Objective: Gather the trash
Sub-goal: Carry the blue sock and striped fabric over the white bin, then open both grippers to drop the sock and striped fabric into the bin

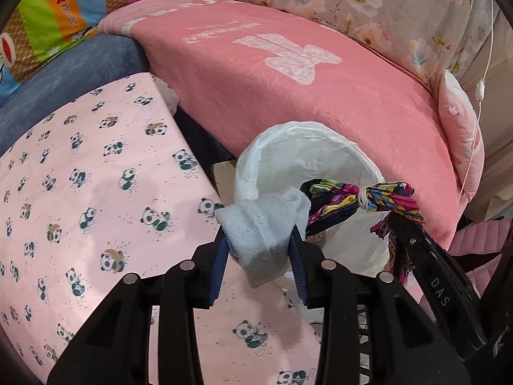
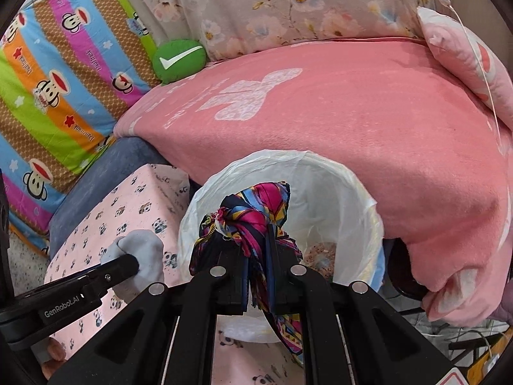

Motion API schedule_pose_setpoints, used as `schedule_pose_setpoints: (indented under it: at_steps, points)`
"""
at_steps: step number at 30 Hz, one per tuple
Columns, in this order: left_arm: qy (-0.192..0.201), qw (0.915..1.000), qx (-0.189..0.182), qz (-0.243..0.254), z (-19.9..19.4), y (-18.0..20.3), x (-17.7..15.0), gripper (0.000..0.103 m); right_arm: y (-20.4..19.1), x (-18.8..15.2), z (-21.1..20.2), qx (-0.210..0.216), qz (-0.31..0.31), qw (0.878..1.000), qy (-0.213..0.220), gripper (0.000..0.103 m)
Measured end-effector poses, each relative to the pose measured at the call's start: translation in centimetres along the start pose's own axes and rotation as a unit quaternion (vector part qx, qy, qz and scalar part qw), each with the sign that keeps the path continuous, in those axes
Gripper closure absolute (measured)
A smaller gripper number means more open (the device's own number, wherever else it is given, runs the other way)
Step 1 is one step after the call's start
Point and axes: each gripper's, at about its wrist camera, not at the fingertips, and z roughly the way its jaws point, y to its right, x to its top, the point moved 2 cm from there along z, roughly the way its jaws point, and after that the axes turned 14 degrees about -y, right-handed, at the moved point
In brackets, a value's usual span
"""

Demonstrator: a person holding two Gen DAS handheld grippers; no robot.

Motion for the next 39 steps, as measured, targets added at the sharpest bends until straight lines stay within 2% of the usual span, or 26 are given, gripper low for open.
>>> schedule_pose_setpoints:
  at_steps: [4, 6, 7, 11, 21, 28, 34, 37, 39]
  points:
    - [-0.004, 0.9997, -0.019, 0.015, 0.9, 2.1, 1.0, 0.065, 2.1, 0.9, -0.5, -0.007, 0.02, 1.0, 0.008, 0.095]
    - [0.001, 0.9998, -0.017, 0.012, 1.1, 2.5, 1.4, 0.055, 2.6, 1.2, -0.4, -0.009, 0.024, 1.0, 0.009, 0.095]
    - [0.004, 0.9998, -0.014, 0.01, 1.1, 2.6, 1.5, 0.047, 2.8, 1.3, -0.4, -0.01, 0.023, 1.0, 0.009, 0.094]
    - [0.014, 0.9999, 0.002, 0.005, 1.1, 2.2, 1.8, 0.039, 2.6, 1.6, 0.2, -0.013, 0.017, 1.0, 0.005, 0.094]
    - [0.023, 0.999, 0.036, -0.015, 0.8, -0.8, 1.3, 0.034, -1.3, 1.9, 2.7, 0.008, -0.021, 1.0, -0.016, 0.084]
    - [0.027, 0.9976, 0.055, -0.033, 0.7, -2.8, 0.9, 0.029, -3.3, 1.6, 2.9, 0.013, -0.043, 0.999, -0.017, 0.061]
    - [0.022, 0.9972, 0.057, -0.042, 1.0, -3.7, 0.5, 0.028, -3.3, 1.7, 3.0, 0.008, -0.042, 0.999, -0.015, 0.06]
    - [0.021, 0.9971, 0.058, -0.044, 1.1, -3.9, 0.2, 0.027, -3.4, 1.6, 2.7, 0.007, -0.043, 0.999, -0.013, 0.053]
    - [0.021, 0.9971, 0.058, -0.045, 1.1, -4.1, 0.1, 0.027, -3.4, 1.5, 2.6, 0.006, -0.044, 0.999, -0.012, 0.053]
